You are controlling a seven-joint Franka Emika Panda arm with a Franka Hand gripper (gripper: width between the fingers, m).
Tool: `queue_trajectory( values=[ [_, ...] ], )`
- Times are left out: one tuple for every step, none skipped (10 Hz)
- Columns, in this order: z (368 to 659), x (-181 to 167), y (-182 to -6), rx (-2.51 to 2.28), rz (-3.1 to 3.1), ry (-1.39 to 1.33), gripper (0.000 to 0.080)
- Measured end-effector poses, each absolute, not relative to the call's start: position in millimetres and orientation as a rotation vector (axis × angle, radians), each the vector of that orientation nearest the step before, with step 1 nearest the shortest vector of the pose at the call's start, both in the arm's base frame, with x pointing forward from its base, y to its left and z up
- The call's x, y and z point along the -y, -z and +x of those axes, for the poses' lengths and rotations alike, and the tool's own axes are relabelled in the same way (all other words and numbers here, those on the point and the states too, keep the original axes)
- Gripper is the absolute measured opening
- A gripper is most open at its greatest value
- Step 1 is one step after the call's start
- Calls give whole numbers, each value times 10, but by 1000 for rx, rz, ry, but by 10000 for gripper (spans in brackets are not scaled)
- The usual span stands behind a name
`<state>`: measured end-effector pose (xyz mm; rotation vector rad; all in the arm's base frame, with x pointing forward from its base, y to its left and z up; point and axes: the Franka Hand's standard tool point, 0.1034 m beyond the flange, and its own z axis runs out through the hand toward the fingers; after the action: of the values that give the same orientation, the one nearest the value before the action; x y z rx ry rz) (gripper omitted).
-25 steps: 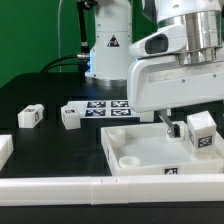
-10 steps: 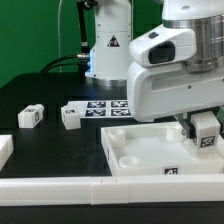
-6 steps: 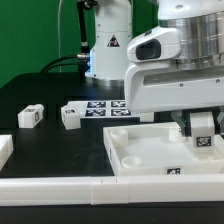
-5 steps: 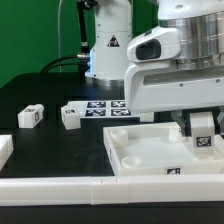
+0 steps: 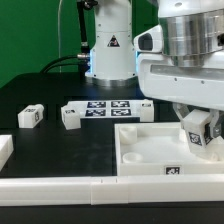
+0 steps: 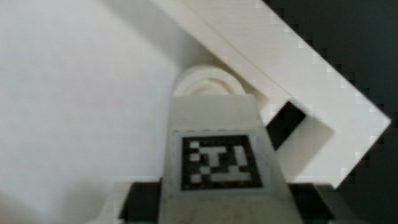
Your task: Assemble one leg
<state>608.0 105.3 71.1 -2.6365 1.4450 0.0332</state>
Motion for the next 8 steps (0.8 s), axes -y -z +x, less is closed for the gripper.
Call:
queue_trajectory(
  values=[
    [6079, -1064, -712, -1543, -2583, -38, 291],
    [6077, -1088, -713, -1694, -2486, -49, 291],
    [6072, -1119, -713, -1769, -2436, -54, 291],
    [6064, -1160, -712, -1896, -2336, -70, 291],
    [6051, -1192, -694, -1993, -2252, -88, 291],
    [6047, -1217, -686, -2113, -2136, -107, 291],
    [6044, -1230, -682, -2187, -2058, -120, 291],
    [6044, -1231, -682, -2209, -2032, -125, 291]
  ],
)
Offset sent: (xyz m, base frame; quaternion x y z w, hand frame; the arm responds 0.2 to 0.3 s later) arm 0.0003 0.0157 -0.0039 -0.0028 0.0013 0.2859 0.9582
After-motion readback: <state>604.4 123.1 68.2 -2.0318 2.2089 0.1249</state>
